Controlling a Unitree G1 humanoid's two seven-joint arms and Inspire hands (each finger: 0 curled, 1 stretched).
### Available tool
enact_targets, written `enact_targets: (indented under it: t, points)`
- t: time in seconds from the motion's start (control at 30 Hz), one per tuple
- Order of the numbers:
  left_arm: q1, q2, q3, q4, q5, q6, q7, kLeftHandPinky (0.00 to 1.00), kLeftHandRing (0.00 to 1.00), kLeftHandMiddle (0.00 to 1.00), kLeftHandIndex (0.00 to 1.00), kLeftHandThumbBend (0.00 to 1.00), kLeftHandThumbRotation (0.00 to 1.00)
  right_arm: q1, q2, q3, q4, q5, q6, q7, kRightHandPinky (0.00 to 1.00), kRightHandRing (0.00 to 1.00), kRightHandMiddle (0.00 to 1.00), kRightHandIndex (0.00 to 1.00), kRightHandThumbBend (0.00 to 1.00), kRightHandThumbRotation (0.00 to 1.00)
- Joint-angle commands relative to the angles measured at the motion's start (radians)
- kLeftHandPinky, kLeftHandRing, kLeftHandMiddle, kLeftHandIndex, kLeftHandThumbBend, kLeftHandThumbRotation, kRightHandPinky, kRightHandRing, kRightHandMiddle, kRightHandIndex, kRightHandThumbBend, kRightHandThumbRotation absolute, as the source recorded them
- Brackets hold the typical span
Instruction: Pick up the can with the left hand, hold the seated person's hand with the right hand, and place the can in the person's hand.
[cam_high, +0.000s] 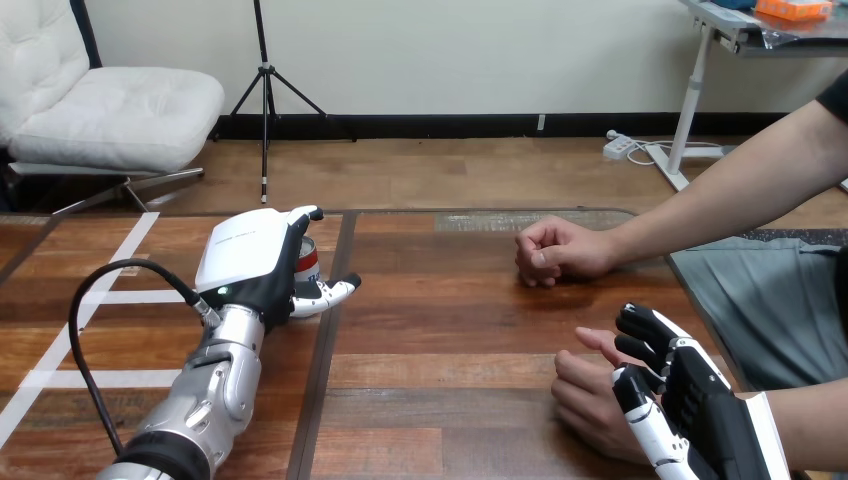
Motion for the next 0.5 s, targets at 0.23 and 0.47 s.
enact_targets:
  t: [0.23,0.47]
  points:
    - [-0.079,-0.011,-0.032,0.027,0.003,0.021,0.022,0.77,0.85,0.86,0.86,0.66,0.51,-0.023,0.006,0.004,-0.026,-0.023,-0.010,-0.019,0.76,0.83,0.85,0.83,0.55,0.63]
    - [-0.082,-0.006,-0.053,0.035,0.013,0.018,0.043,0.77,0.85,0.86,0.85,0.67,0.50,-0.026,0.002,0.005,-0.021,-0.029,-0.025,-0.025,0.76,0.83,0.85,0.83,0.54,0.63]
